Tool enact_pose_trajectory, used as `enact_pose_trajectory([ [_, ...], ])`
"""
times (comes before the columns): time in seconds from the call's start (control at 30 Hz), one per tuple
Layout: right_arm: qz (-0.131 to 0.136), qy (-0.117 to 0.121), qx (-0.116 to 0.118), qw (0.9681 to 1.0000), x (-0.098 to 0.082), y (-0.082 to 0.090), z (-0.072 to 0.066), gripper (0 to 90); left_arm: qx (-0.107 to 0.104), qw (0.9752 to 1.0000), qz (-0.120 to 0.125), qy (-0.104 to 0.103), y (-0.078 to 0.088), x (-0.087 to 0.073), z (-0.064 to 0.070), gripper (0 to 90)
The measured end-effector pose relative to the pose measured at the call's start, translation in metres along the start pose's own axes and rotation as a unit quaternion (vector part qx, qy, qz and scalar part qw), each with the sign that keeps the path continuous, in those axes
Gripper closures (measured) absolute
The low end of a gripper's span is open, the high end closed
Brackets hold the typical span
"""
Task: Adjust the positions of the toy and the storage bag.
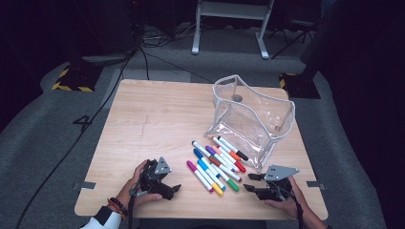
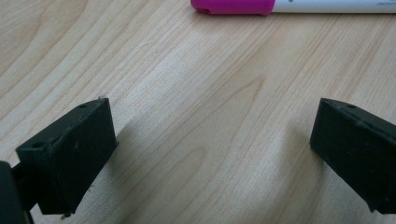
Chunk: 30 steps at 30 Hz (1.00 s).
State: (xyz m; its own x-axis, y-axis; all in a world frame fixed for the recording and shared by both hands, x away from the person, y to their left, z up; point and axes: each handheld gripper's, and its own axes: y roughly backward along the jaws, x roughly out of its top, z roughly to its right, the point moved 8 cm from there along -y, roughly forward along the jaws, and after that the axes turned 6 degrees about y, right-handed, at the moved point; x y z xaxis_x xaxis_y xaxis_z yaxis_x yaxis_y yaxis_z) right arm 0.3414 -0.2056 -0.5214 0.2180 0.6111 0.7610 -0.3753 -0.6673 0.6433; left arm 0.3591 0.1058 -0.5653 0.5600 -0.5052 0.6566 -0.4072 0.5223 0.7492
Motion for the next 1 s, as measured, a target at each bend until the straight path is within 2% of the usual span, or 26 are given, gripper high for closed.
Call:
enact_pose_trajectory([
  [0.03,0.0,0.0,0.0,1.0,0.0,0.0,0.0,55.0,0.0,1.0,0.0,0.0,0.0,0.0,0.0,0.5],
  [0.13,-0.004,0.012,0.018,0.9998,0.009,-0.012,-0.016,54.5,-0.003,1.0,-0.001,-0.004,0.0,0.001,-0.001,0.4],
  [0.23,-0.018,0.027,0.025,0.9992,0.014,-0.025,-0.024,54.7,-0.003,1.0,-0.001,-0.004,-0.001,0.002,-0.001,0.4],
  [0.27,-0.024,0.028,0.02,0.9991,0.015,-0.03,-0.023,55.3,-0.003,1.0,-0.001,-0.004,-0.001,0.002,-0.001,0.4],
  [0.3,-0.029,0.024,0.023,0.999,0.016,-0.038,-0.023,56.7,-0.003,1.0,0.0,-0.003,-0.002,0.002,-0.001,0.4],
  [0.33,-0.029,0.024,0.023,0.999,0.016,-0.038,-0.023,56.7,-0.002,1.0,0.0,-0.004,-0.002,0.002,-0.001,0.4],
  [0.37,-0.039,0.028,0.015,0.9987,0.016,-0.045,-0.021,58.8,-0.003,1.0,-0.001,-0.003,-0.002,0.002,-0.001,0.4],
  [0.57,-0.057,0.02,0.004,0.9982,0.014,-0.06,-0.017,65.8,0.003,1.0,0.0,0.002,-0.003,0.003,0.001,0.5],
  [0.6,-0.057,0.02,0.004,0.9982,0.014,-0.06,-0.017,65.8,0.004,1.0,0.0,0.003,-0.004,0.004,0.004,0.5],
  [0.63,-0.054,0.015,0.003,0.9984,0.016,-0.062,-0.016,66.9,-0.004,1.0,-0.003,-0.007,-0.006,0.006,0.012,0.4],
  [0.67,-0.054,0.015,0.003,0.9984,0.016,-0.062,-0.016,66.9,-0.004,1.0,-0.003,-0.007,-0.006,0.006,0.012,0.5],
  [0.77,-0.051,0.012,0.0,0.9986,0.018,-0.064,-0.014,69.0,-0.019,0.9995,-0.004,-0.024,-0.01,0.008,0.023,0.5],
  [0.83,-0.05,0.007,0.003,0.9987,0.018,-0.066,-0.012,73.0,-0.021,0.9995,-0.003,-0.023,-0.012,0.01,0.025,0.4],
  [0.93,-0.052,0.007,0.002,0.9986,0.019,-0.066,-0.012,73.9,-0.02,0.9995,-0.003,-0.023,-0.012,0.011,0.025,0.4],
  [1.0,-0.056,0.018,0.001,0.9983,0.02,-0.066,-0.013,74.0,-0.017,0.9997,-0.001,-0.02,-0.014,0.012,0.025,0.4],
])
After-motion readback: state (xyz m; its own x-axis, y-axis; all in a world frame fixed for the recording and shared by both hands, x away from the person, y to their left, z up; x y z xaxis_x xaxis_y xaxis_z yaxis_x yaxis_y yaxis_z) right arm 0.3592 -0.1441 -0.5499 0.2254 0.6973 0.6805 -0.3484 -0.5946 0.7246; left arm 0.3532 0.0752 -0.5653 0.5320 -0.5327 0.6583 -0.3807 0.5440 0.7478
